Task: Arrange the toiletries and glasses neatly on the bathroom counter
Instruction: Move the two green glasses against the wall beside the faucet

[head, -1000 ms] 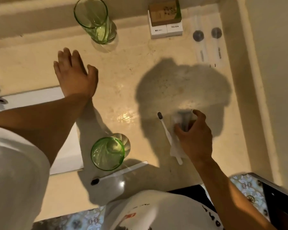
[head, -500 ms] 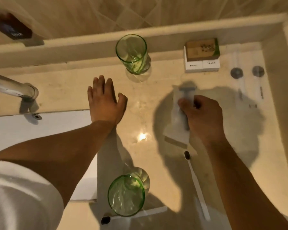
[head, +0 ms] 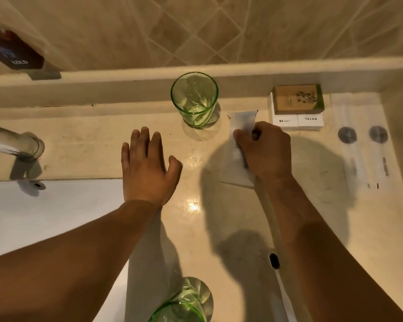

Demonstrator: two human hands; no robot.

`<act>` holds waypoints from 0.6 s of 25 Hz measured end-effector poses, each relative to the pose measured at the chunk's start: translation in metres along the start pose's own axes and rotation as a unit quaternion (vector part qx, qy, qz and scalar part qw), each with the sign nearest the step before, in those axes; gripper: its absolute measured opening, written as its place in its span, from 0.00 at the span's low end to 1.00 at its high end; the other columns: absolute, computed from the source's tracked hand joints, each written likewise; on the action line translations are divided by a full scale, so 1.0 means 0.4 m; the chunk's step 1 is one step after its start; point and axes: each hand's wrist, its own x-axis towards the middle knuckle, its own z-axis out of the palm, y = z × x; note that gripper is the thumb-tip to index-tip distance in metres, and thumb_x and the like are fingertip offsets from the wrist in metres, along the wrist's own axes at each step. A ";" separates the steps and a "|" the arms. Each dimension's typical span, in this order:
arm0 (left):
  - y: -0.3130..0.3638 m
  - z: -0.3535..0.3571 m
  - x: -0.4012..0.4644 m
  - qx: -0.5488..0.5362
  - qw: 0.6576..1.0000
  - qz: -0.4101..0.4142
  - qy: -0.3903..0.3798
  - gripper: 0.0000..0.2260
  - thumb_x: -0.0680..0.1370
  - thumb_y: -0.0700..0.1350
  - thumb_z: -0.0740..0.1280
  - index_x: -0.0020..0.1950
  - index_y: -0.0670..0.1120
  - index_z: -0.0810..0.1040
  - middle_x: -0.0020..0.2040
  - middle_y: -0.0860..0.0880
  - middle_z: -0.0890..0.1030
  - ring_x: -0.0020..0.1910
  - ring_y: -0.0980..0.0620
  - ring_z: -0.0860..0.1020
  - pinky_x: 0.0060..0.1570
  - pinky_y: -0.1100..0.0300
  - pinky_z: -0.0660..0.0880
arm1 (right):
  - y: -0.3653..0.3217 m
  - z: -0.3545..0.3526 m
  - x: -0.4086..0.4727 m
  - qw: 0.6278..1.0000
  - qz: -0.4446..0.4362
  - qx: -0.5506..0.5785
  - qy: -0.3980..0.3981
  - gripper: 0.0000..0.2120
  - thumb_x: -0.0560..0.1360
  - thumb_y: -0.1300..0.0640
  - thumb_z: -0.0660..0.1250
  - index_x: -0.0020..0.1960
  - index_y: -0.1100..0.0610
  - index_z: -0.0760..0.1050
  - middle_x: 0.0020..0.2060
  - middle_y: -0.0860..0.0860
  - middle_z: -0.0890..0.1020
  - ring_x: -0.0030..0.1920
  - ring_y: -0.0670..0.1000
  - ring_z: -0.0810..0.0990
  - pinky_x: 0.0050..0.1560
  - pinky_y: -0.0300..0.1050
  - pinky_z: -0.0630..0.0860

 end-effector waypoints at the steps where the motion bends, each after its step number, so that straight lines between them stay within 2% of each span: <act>1: 0.000 0.000 0.001 0.001 1.000 0.000 -0.001 0.29 0.78 0.55 0.58 0.76 0.44 0.66 0.80 0.42 0.62 0.81 0.45 0.53 0.80 0.43 0.49 | 0.005 0.005 -0.009 1.000 -0.007 -0.006 0.026 0.11 0.75 0.46 0.71 0.46 0.54 0.80 0.38 0.48 0.80 0.40 0.50 0.79 0.39 0.39 0.68; 3: 0.001 -0.003 0.001 0.000 1.000 -0.001 -0.005 0.29 0.78 0.55 0.58 0.77 0.44 0.65 0.80 0.42 0.62 0.82 0.46 0.53 0.80 0.43 0.48 | 0.014 0.007 -0.042 0.997 -0.016 -0.011 0.075 0.20 0.74 0.44 0.73 0.62 0.53 0.77 0.53 0.51 0.80 0.49 0.48 0.80 0.46 0.35 0.72; 5: 0.004 -0.008 -0.001 -0.006 1.000 -0.004 -0.010 0.29 0.78 0.55 0.58 0.77 0.44 0.65 0.81 0.42 0.61 0.82 0.46 0.52 0.80 0.44 0.47 | 0.025 0.011 -0.090 0.994 -0.037 -0.015 0.103 0.26 0.75 0.43 0.73 0.69 0.49 0.69 0.62 0.52 0.75 0.55 0.48 0.78 0.50 0.38 0.75; 8: 0.012 -0.013 -0.002 -0.014 1.000 -0.008 -0.010 0.30 0.78 0.55 0.58 0.78 0.44 0.65 0.81 0.42 0.61 0.82 0.46 0.52 0.80 0.45 0.46 | 0.044 0.022 -0.148 0.988 -0.092 -0.071 0.102 0.20 0.76 0.44 0.70 0.66 0.46 0.72 0.60 0.49 0.72 0.53 0.46 0.78 0.49 0.34 0.71; 11: 0.013 -0.015 -0.002 -0.021 1.000 -0.008 -0.008 0.30 0.78 0.54 0.58 0.77 0.43 0.65 0.81 0.42 0.61 0.82 0.45 0.52 0.80 0.44 0.46 | 0.059 0.038 -0.156 0.990 -0.099 -0.076 0.073 0.17 0.78 0.48 0.69 0.66 0.48 0.75 0.58 0.50 0.72 0.50 0.48 0.78 0.51 0.39 0.75; 15: 0.011 -0.013 -0.001 -0.012 1.000 -0.007 -0.009 0.30 0.78 0.55 0.57 0.78 0.44 0.65 0.81 0.42 0.61 0.82 0.46 0.52 0.81 0.45 0.46 | 0.054 0.052 -0.116 0.991 -0.089 -0.049 0.084 0.17 0.79 0.53 0.70 0.67 0.51 0.78 0.57 0.53 0.74 0.48 0.45 0.74 0.54 0.44 0.79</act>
